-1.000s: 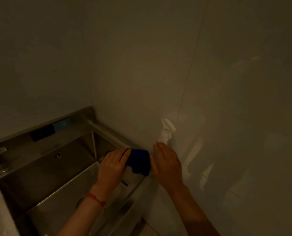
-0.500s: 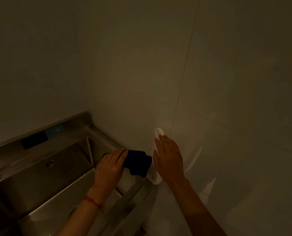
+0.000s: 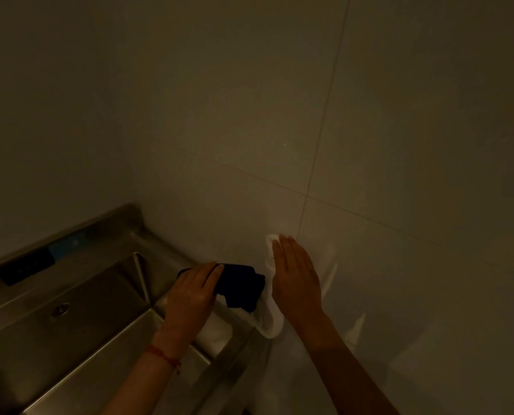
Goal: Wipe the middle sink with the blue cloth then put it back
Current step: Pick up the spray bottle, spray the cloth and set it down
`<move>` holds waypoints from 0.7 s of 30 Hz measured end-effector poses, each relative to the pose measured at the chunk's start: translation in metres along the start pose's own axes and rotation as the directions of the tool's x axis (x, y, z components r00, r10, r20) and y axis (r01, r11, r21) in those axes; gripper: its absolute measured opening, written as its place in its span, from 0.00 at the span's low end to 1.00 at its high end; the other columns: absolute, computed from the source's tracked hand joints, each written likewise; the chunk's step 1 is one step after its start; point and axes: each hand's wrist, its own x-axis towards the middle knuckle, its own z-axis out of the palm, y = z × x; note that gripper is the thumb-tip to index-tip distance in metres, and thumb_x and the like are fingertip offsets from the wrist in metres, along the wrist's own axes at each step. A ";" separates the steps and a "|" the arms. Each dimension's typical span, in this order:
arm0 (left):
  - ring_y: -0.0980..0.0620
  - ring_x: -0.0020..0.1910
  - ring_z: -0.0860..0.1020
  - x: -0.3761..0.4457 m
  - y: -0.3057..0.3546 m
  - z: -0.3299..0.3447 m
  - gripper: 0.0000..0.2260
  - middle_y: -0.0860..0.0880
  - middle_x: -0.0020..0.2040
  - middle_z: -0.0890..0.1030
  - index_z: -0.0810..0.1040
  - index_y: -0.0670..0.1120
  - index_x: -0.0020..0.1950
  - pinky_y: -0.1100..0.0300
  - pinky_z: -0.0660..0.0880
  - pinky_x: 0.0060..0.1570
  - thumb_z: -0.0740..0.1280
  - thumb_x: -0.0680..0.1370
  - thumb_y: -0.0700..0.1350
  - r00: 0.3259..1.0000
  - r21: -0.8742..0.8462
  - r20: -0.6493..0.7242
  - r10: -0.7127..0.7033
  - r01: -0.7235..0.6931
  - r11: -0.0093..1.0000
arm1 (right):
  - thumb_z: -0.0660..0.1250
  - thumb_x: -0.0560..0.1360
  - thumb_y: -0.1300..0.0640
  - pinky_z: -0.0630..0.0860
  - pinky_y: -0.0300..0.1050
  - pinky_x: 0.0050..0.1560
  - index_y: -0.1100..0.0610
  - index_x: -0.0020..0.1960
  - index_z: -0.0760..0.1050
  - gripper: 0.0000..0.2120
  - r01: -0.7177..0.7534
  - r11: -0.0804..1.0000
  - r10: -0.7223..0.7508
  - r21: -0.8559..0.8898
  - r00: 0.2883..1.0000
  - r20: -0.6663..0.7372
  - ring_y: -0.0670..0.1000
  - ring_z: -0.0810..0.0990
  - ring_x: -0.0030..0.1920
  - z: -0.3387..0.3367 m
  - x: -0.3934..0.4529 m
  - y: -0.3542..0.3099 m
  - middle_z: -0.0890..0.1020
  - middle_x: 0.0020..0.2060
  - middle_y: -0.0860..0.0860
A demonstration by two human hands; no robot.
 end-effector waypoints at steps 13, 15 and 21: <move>0.42 0.39 0.85 0.006 0.001 0.016 0.16 0.38 0.44 0.85 0.85 0.35 0.47 0.51 0.81 0.39 0.60 0.69 0.37 1.000 -0.014 -0.002 -0.004 0.004 1.000 | 0.76 0.58 0.69 0.74 0.58 0.54 0.69 0.61 0.72 0.32 0.002 1.000 -0.001 -0.019 0.999 0.049 0.62 0.77 0.58 0.001 -0.004 0.000 0.77 0.59 0.64; 0.42 0.39 0.85 0.005 0.000 0.017 0.14 0.38 0.44 0.85 0.85 0.35 0.47 0.51 0.81 0.39 0.62 0.68 0.35 1.000 -0.009 -0.005 -0.002 0.002 1.000 | 0.77 0.58 0.69 0.75 0.57 0.54 0.69 0.60 0.73 0.31 0.005 1.000 -0.004 -0.023 0.999 0.041 0.61 0.78 0.57 0.001 -0.003 0.000 0.77 0.58 0.64; 0.42 0.39 0.85 0.002 -0.001 0.017 0.12 0.38 0.44 0.85 0.85 0.35 0.47 0.51 0.81 0.39 0.66 0.67 0.33 1.000 0.005 -0.003 -0.003 0.003 1.000 | 0.77 0.58 0.69 0.76 0.56 0.53 0.69 0.60 0.73 0.31 0.007 1.000 -0.006 -0.030 0.999 0.038 0.61 0.78 0.57 -0.001 -0.004 -0.001 0.78 0.58 0.64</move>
